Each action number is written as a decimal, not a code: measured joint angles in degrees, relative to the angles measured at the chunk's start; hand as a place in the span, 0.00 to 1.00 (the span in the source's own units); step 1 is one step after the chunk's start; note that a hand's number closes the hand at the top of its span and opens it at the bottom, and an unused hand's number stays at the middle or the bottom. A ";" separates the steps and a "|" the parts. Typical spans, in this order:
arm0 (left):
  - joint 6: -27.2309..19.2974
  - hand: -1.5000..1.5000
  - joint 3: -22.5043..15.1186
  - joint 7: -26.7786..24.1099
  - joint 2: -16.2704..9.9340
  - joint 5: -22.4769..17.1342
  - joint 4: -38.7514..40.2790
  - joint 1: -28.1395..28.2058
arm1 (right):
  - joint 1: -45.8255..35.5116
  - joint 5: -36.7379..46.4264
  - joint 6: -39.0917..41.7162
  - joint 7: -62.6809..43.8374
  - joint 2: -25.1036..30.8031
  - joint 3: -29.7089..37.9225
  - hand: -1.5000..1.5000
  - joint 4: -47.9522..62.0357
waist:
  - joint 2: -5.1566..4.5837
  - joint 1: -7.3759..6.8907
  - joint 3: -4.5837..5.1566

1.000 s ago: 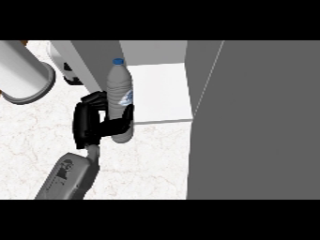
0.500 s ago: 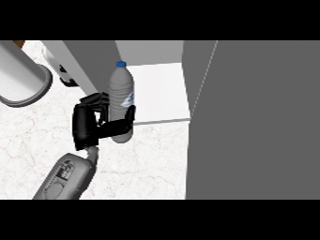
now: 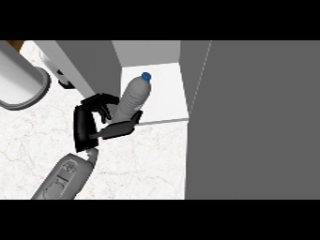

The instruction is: Pick up the bottled water, place it into the cabinet and close the cabinet

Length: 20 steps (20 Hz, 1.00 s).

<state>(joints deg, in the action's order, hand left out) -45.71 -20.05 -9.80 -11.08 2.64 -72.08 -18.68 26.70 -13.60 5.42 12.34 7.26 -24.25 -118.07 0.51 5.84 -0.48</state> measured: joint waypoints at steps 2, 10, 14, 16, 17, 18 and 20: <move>-0.70 0.00 -0.83 0.51 -0.33 0.78 -0.13 0.11 | -0.33 -0.07 0.21 0.15 -0.01 0.04 0.00 0.33 | -0.02 0.04 -0.05; -2.58 0.00 -3.47 3.52 -1.15 3.11 0.71 -0.98 | -0.20 -0.04 0.33 0.29 0.17 0.02 0.00 0.50 | -0.18 0.47 -0.18; -3.31 0.00 -4.15 4.35 -0.79 2.93 0.58 -1.24 | -0.59 0.00 0.08 0.00 -0.15 -0.20 0.00 0.50 | -0.26 0.28 -0.10; -2.76 0.00 -4.40 3.90 -0.91 2.42 0.61 -1.36 | -0.26 0.22 0.07 0.43 -0.24 -0.45 0.00 0.83 | -0.27 0.14 -0.03; -2.14 0.00 -4.46 3.69 -1.07 1.92 0.47 -1.42 | -0.32 0.09 0.16 0.37 -0.14 -0.31 0.00 0.81 | -0.33 0.04 0.02; -1.65 0.00 -4.44 3.40 -1.18 1.36 0.26 -1.33 | -0.12 -0.03 0.38 0.43 0.06 -0.38 0.00 0.48 | -0.34 0.06 0.06; -0.39 0.00 -4.37 2.57 -0.70 -0.16 0.21 -1.50 | -0.09 0.03 0.04 0.23 -0.05 -0.25 0.00 0.39 | -0.43 -0.30 0.19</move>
<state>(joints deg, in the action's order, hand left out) -46.10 -24.42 -7.22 -11.78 2.47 -71.87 -20.18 26.61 -13.57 5.46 12.57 7.21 -24.50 -117.67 0.08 5.54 -0.30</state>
